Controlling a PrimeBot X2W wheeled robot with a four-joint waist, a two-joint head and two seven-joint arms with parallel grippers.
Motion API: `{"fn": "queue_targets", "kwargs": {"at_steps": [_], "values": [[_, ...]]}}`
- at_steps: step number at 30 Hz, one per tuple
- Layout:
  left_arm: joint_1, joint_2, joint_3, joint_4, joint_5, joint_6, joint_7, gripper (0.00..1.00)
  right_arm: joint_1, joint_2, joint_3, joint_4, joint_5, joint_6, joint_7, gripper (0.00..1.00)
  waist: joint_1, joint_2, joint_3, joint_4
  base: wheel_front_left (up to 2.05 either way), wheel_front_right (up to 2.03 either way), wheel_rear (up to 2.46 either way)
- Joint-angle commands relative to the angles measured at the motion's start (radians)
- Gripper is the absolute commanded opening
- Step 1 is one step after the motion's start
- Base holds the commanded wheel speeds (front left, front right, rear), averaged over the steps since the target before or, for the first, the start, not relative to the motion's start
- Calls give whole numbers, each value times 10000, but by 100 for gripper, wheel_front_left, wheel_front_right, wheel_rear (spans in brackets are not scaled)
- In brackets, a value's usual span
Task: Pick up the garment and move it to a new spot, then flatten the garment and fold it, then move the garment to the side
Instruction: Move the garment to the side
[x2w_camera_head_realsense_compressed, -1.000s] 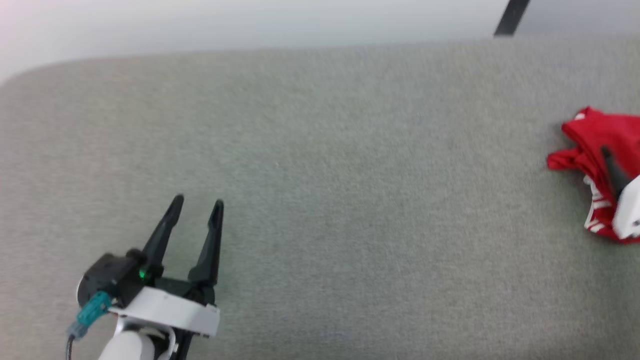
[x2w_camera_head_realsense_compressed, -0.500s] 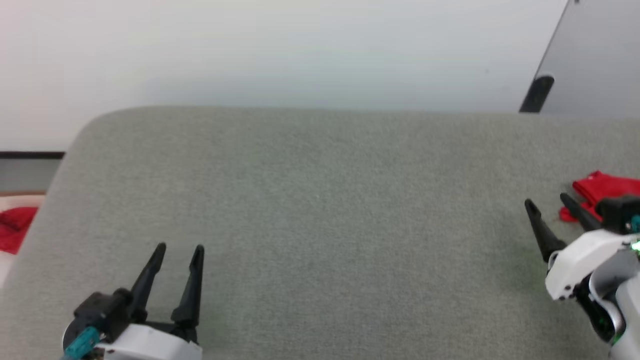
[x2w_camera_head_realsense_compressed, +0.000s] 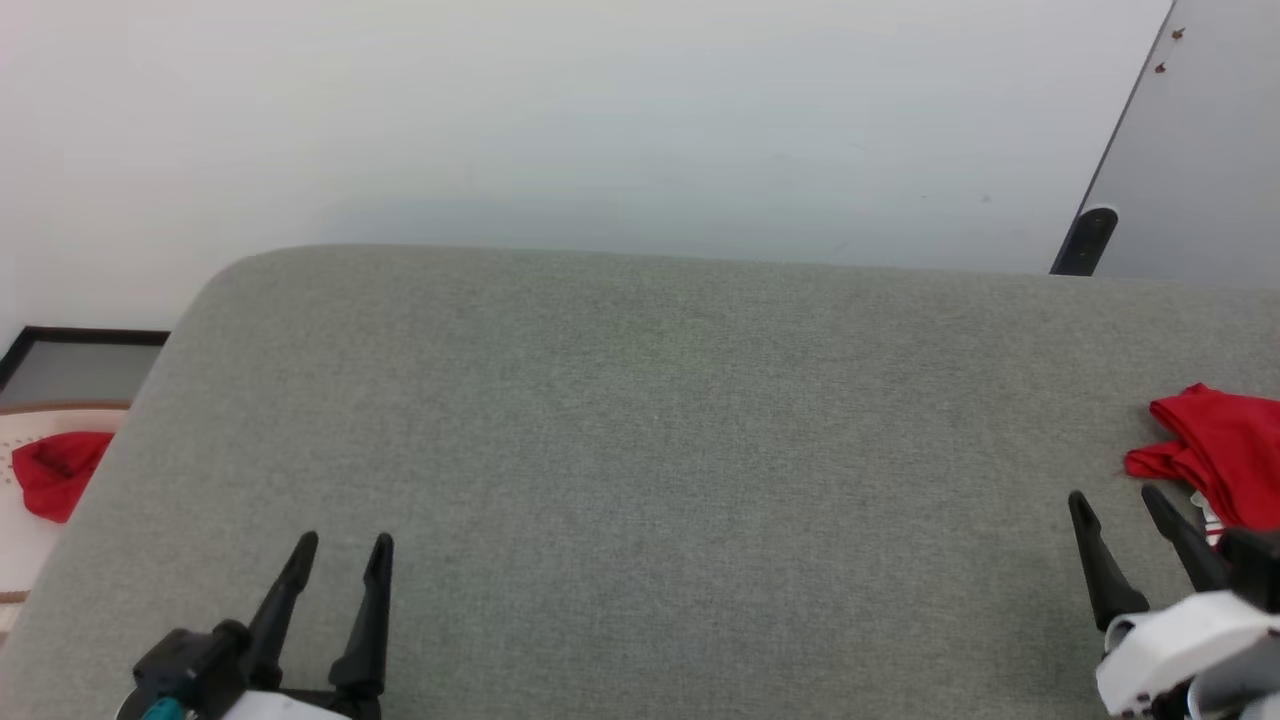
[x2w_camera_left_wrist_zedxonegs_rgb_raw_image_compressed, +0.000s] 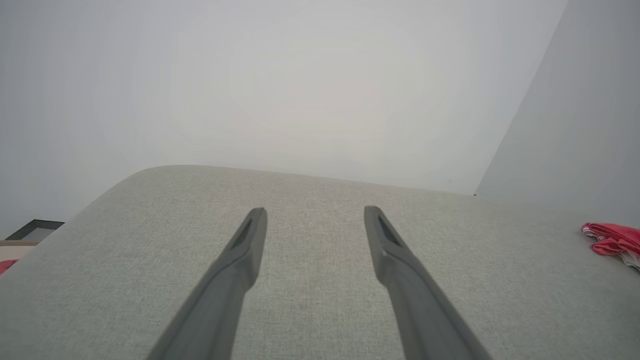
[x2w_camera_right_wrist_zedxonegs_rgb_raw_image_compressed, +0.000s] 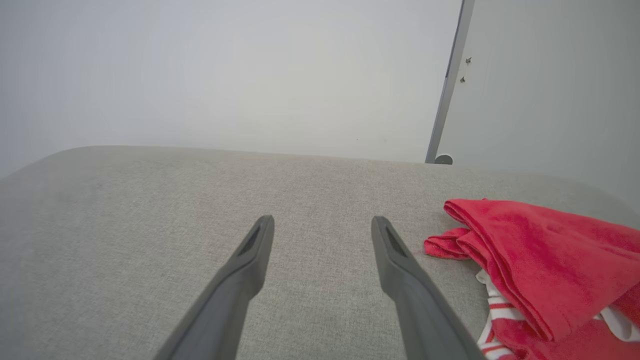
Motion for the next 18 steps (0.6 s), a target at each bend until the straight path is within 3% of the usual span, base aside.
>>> {"fn": "queue_targets", "kwargs": {"at_steps": [1, 18], "values": [[165, -26, 70, -48, -68, -35, -7, 100, 304, 142, -197, -287, -93, -15, 34, 100, 0, 0, -10, -40, 0, 0, 0], [1250, -212, 513, -547, 103, -35, -5, 100, 2604, 1461, -1709, -3069, -1021, -16, 753, 100, 0, 0, -189, -257, 0, 0, 0]]}}
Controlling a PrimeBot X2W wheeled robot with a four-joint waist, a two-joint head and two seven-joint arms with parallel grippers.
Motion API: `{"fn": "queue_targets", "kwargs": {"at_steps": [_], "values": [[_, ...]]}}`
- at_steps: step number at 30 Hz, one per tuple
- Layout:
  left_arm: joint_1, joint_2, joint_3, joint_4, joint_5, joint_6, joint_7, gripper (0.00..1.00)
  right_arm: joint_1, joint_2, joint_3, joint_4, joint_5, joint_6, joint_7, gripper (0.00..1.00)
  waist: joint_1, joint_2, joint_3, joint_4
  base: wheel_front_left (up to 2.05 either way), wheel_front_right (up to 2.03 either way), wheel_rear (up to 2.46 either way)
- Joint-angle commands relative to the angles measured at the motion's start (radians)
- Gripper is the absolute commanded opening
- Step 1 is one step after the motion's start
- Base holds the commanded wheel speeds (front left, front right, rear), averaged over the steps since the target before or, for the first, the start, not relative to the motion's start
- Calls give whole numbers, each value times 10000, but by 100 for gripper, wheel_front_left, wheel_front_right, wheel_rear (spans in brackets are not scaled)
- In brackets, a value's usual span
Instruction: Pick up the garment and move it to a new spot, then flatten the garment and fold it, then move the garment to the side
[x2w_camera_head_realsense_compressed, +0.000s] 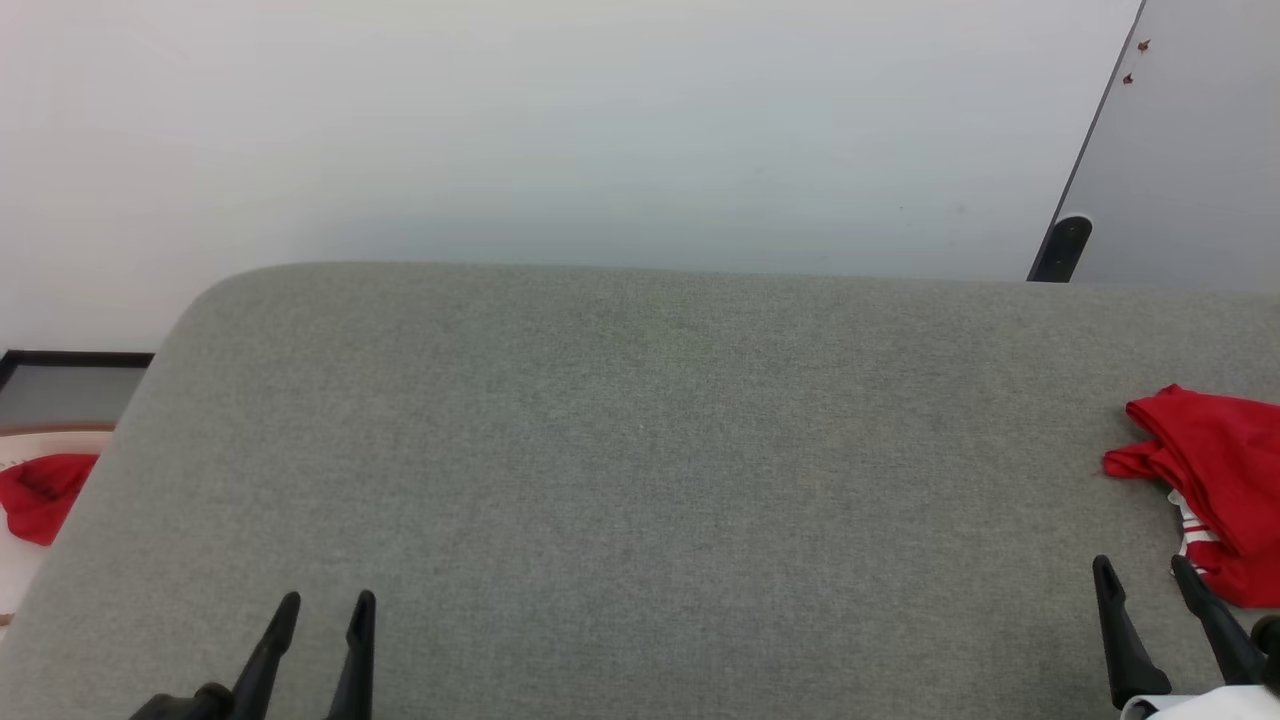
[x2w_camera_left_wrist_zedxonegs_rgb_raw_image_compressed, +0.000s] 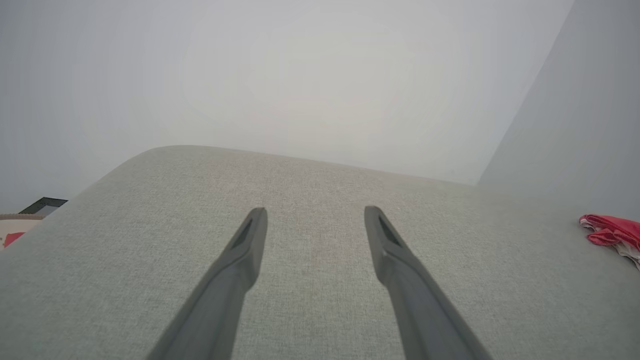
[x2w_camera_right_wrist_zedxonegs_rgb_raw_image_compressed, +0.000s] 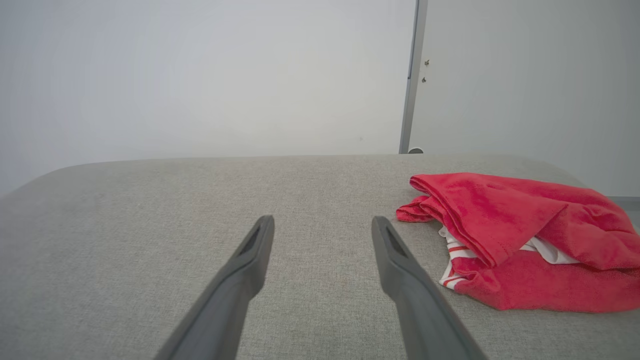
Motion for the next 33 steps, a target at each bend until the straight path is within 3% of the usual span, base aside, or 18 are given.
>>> {"fn": "queue_targets", "kwargs": {"at_steps": [1, 33], "values": [[116, -14, 9, -64, 86, -31, -5, 100, 148, 93, -81, -174, -90, -16, 74, 100, 0, 0, 3, -9, 0, 0, 0], [-28, -66, -40, -153, 69, -33, -5, 100, 433, 612, -321, -685, -235, -16, 31, 100, 0, 0, -23, 13, 0, 0, 0]]}}
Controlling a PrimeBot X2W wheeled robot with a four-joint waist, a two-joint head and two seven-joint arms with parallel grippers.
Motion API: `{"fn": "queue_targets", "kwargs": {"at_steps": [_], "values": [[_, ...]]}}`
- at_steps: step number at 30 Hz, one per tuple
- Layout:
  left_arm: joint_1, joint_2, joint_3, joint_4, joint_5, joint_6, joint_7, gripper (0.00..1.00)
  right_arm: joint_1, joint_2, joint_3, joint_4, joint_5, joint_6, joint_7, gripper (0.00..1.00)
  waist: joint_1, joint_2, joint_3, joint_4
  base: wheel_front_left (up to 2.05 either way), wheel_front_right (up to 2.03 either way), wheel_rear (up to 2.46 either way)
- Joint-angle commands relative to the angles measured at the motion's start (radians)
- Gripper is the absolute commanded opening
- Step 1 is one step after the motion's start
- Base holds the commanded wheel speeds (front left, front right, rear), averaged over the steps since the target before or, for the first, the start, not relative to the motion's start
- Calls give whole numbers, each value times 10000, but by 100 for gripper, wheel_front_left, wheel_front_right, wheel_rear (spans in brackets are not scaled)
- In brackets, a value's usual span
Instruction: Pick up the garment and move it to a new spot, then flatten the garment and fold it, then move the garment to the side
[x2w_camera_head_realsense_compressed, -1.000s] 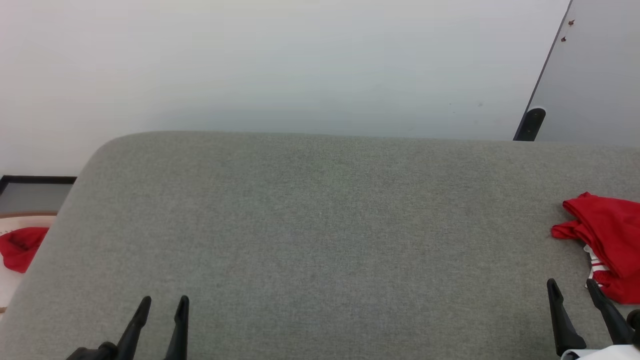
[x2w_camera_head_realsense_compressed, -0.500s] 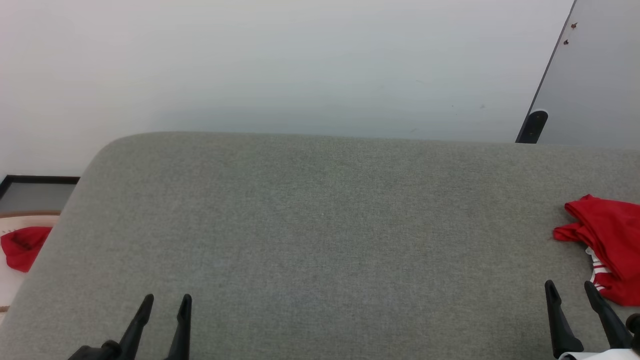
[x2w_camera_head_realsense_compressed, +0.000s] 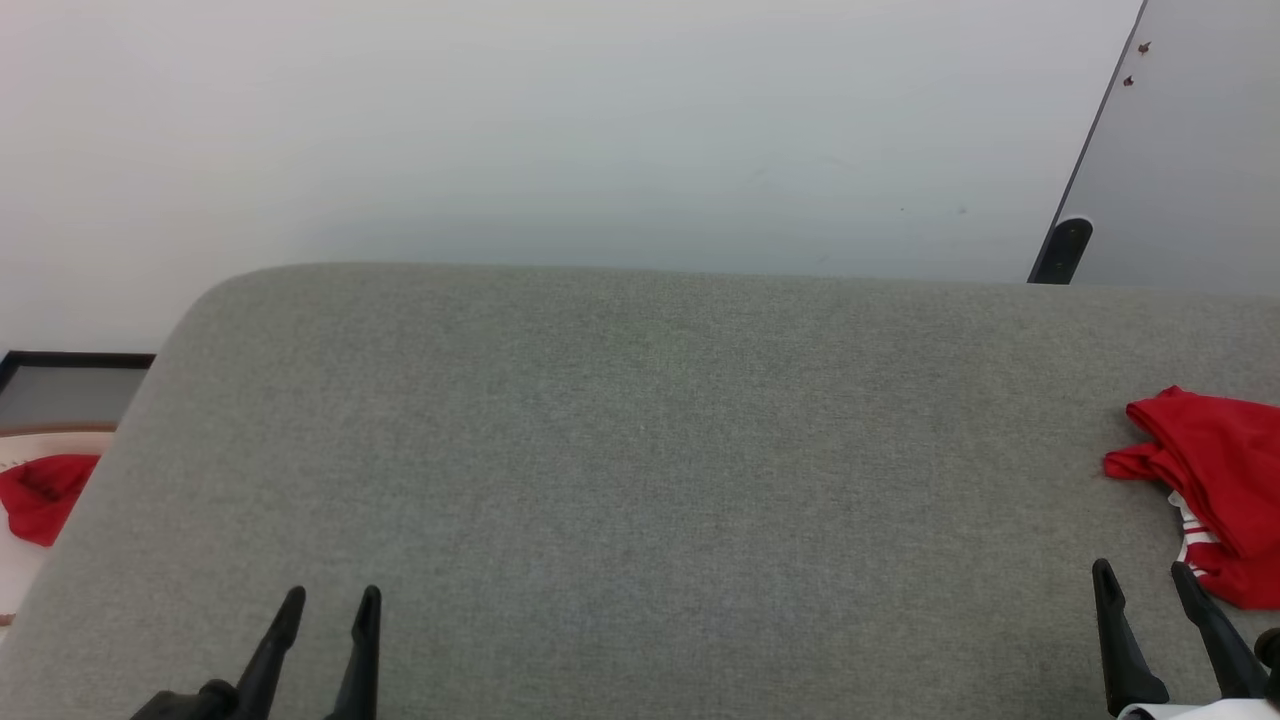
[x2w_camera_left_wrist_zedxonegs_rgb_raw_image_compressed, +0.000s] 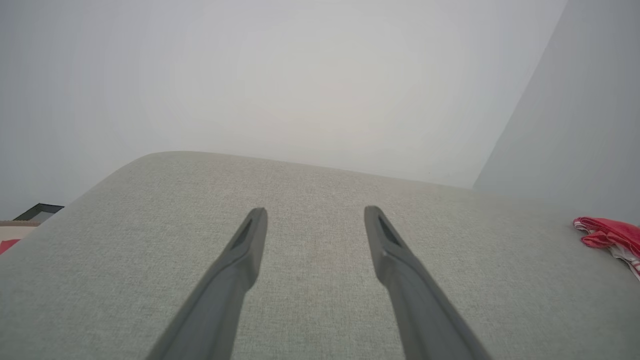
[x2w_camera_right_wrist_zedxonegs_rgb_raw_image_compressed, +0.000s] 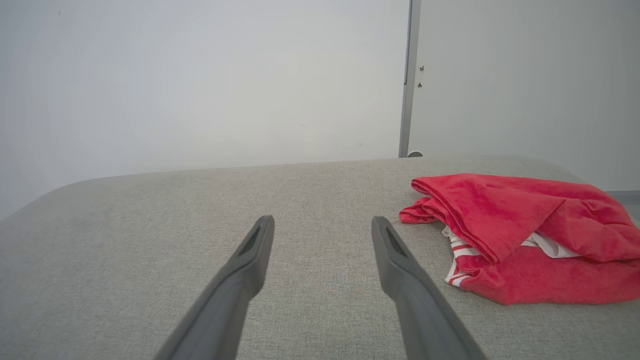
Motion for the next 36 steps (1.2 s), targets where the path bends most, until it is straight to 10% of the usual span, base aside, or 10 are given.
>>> {"fn": "queue_targets", "kwargs": {"at_steps": [1, 4, 5, 36], "values": [[-46, -28, 47, -13, -33, -33, -7, 100, 66, 40, -6, -15, -78, -16, -85, 100, -1, 0, -3, -4, 0, 0, 0], [-10, -97, 166, -92, -73, -33, -7, 100, 43, 67, -8, 7, -78, -16, -88, 100, -1, 0, -4, -18, 0, 0, 0], [2, -77, 156, -88, -27, 0, -1, 0, -2, 37, 0, 9, -2, 0, -72, 0, 0, 0, -3, -19, 0, 0, 0], [-789, -784, 434, 824, -4042, 3, 1152, 0, -816, 305, -5, 1159, 4492, -4, 498, 0, 0, 0, 85, -250, 0, 0, 0]]}}
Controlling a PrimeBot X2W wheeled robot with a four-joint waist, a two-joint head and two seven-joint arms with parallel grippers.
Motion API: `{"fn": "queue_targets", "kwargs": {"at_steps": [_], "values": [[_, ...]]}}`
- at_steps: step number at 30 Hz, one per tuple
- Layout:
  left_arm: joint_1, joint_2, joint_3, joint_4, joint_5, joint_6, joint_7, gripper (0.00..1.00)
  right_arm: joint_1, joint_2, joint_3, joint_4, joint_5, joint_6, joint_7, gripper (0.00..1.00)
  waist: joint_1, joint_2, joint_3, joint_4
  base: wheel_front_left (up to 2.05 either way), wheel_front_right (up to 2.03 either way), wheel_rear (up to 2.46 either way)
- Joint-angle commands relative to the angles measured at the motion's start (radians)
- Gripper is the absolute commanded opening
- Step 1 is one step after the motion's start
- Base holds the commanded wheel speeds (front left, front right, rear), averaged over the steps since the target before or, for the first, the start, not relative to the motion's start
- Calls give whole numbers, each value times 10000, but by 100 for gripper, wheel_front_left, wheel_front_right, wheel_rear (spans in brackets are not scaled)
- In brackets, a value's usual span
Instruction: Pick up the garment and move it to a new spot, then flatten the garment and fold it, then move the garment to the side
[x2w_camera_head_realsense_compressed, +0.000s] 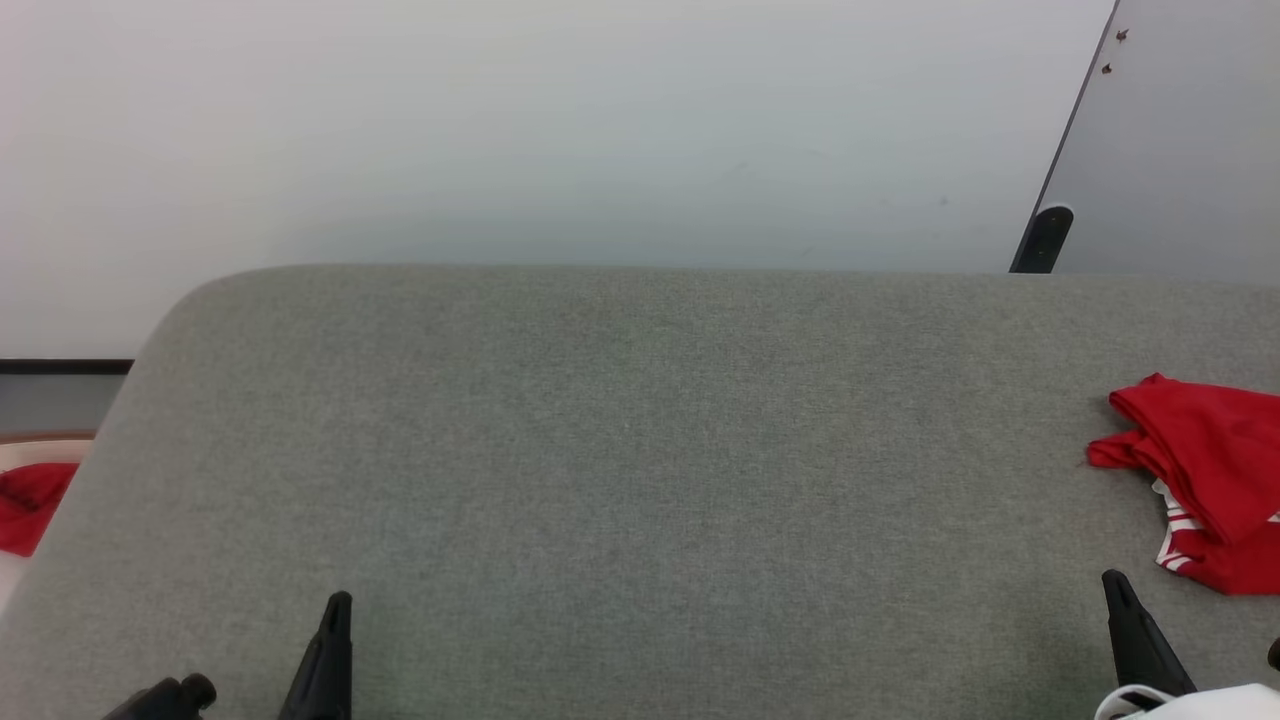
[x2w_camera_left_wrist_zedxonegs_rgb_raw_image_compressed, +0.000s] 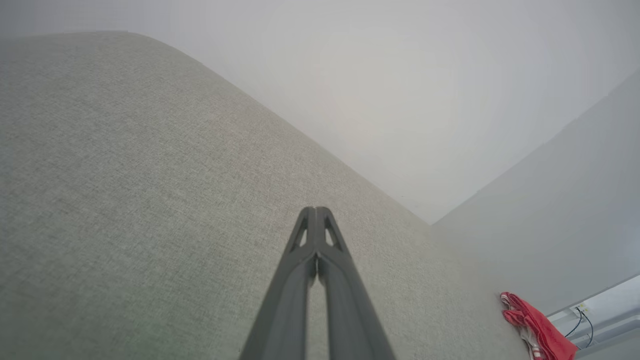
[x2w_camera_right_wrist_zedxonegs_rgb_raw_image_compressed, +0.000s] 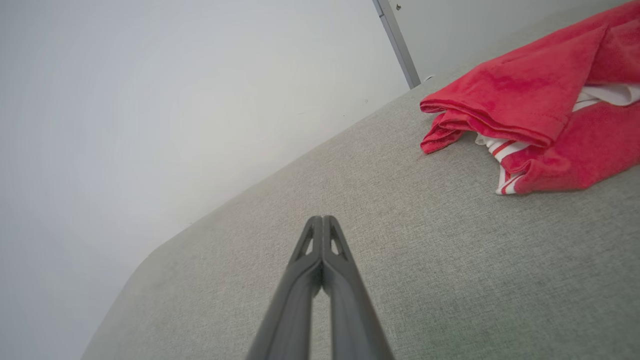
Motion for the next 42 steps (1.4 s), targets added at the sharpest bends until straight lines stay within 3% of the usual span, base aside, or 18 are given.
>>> {"fn": "queue_targets", "kwargs": {"at_steps": [1, 42], "values": [[-299, 23, 89, -76, -318, -13, 64, 0, -312, -9, -29, -76, 367, -4, 53, 0, 0, -1, 6, -13, 0, 0, 0], [-1240, -566, 577, 428, -4377, -31, 1332, 0, -1185, 170, -56, 678, 4975, -8, 621, 0, 0, -1, 138, -353, 0, 0, 0]]}}
